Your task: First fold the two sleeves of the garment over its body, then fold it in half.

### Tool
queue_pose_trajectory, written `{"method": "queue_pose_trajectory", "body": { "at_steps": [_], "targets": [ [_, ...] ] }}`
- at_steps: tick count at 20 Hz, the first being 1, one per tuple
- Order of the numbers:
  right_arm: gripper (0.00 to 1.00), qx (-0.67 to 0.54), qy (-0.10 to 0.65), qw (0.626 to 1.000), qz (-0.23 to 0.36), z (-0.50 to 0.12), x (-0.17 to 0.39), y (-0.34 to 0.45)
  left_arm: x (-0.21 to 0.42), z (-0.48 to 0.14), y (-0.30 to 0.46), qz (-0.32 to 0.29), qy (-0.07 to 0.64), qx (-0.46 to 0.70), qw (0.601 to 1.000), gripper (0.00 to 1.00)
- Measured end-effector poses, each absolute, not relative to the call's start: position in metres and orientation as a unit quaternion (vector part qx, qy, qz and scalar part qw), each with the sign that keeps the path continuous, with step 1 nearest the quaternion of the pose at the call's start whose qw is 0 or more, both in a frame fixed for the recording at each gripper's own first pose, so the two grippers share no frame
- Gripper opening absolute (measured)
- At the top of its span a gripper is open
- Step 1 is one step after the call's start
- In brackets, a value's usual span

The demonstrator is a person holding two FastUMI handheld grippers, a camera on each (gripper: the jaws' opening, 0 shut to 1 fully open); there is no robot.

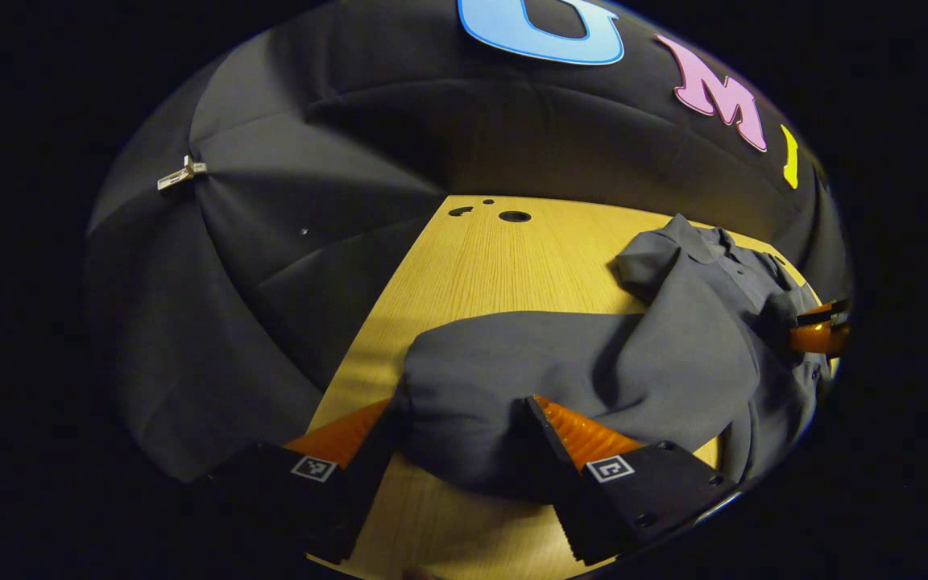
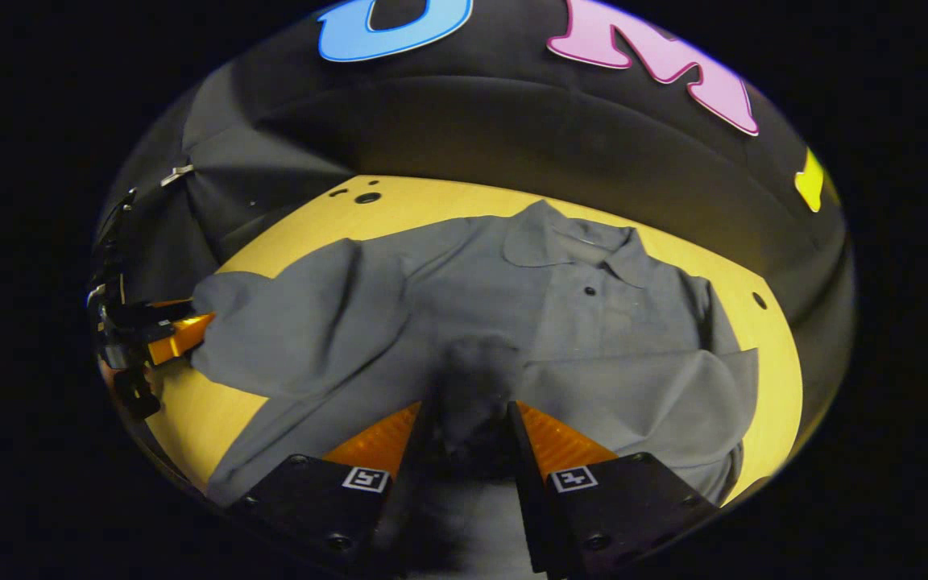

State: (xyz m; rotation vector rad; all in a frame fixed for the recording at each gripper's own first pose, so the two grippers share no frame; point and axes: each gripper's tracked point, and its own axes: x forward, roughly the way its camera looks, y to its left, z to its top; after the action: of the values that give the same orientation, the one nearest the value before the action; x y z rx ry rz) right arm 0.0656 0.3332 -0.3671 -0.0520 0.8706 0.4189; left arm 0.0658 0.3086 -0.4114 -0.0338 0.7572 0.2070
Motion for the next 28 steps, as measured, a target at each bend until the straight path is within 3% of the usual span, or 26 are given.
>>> {"method": "queue_pose_trajectory", "body": {
  "at_steps": [1,3,6,8,9,10,15,17,21,28],
  "targets": [
    [0.58,-0.015,0.421,0.882,0.212,-0.365,0.061,0.341,0.068,-0.412,0.305,0.093,0.372,-0.014,0.923,0.95],
    [0.58,0.016,0.417,0.879,0.231,-0.356,0.052,0.358,0.072,-0.412,0.293,0.067,0.378,-0.007,0.923,0.82],
    [0.59,0.054,0.405,0.882,0.234,-0.34,0.045,0.362,0.077,-0.414,0.282,0.042,0.378,0.009,0.925,0.34],
    [0.64,0.076,0.397,0.884,0.235,-0.33,0.04,0.362,0.078,-0.413,0.284,0.043,0.37,0.01,0.928,0.17],
    [0.79,0.085,0.389,0.887,0.234,-0.322,0.039,0.357,0.079,-0.41,0.285,0.049,0.368,0.007,0.929,0.15],
    [0.82,0.087,0.382,0.891,0.229,-0.315,0.039,0.35,0.077,-0.411,0.286,0.056,0.369,0.009,0.928,0.12],
    [0.82,0.081,0.354,0.913,0.185,-0.29,0.036,0.297,0.072,-0.367,0.286,0.082,0.335,0.043,0.938,0.1],
    [0.82,0.078,0.347,0.919,0.168,-0.286,0.036,0.273,0.069,-0.345,0.282,0.092,0.319,0.029,0.943,0.13],
    [0.82,0.073,0.343,0.926,0.142,-0.285,0.028,0.228,0.061,-0.304,0.27,0.102,0.292,0.001,0.951,0.1],
    [0.82,0.067,0.336,0.934,0.103,-0.284,0.02,0.148,0.07,-0.233,0.211,0.08,0.233,-0.018,0.969,0.09]
  ]
}}
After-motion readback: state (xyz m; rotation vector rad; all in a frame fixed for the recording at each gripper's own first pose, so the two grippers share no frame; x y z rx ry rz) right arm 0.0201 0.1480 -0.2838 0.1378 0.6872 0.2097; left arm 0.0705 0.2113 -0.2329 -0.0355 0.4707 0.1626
